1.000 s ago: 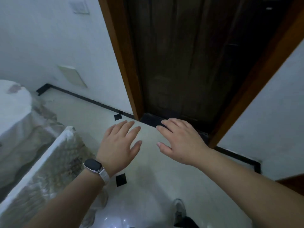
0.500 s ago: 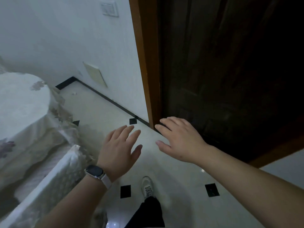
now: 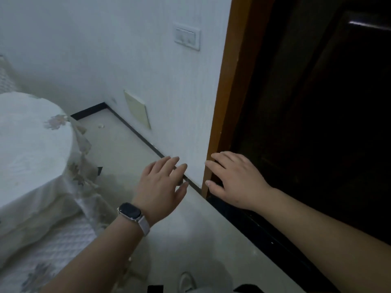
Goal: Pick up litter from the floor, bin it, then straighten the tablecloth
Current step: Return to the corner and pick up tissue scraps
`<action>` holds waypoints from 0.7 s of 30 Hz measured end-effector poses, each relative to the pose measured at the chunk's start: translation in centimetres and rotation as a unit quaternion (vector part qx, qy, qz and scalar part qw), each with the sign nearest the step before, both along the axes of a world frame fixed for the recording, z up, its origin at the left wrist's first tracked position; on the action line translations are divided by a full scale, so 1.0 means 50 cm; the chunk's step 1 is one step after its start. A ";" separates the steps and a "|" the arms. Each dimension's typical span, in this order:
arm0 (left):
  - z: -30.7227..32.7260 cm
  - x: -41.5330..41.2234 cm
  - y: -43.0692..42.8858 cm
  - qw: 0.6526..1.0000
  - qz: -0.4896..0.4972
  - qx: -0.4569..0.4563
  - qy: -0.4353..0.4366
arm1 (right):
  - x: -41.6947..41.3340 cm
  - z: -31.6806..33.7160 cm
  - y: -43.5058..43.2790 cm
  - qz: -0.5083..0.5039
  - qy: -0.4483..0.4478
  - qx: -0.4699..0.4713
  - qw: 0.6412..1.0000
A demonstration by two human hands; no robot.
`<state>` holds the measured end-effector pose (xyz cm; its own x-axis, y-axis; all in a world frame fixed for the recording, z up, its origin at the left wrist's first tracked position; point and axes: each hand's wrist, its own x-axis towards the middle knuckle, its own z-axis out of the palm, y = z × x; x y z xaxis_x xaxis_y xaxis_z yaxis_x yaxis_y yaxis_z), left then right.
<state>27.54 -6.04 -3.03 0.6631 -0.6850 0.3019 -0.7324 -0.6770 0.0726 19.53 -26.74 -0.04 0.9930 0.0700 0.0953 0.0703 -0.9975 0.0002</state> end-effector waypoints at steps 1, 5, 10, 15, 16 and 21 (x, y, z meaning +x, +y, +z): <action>-0.004 0.022 0.013 1.000 0.011 -0.005 0.001 | 0.028 -0.002 0.005 0.008 0.000 0.003 1.000; -0.012 0.103 0.053 0.998 0.055 -0.012 -0.002 | 0.140 -0.002 0.017 0.038 -0.009 -0.001 0.999; -0.028 0.189 0.075 0.994 0.111 0.003 0.011 | 0.278 -0.025 0.022 0.081 -0.021 0.035 0.996; -0.033 0.311 0.067 0.985 0.170 0.027 0.024 | 0.451 -0.061 0.007 0.130 -0.006 0.054 0.990; -0.032 0.341 0.062 0.982 0.183 0.030 0.026 | 0.491 -0.066 0.003 0.140 0.002 0.054 0.989; -0.020 0.491 0.028 0.971 0.230 0.043 0.046 | 0.681 -0.069 -0.042 0.158 0.018 0.087 0.983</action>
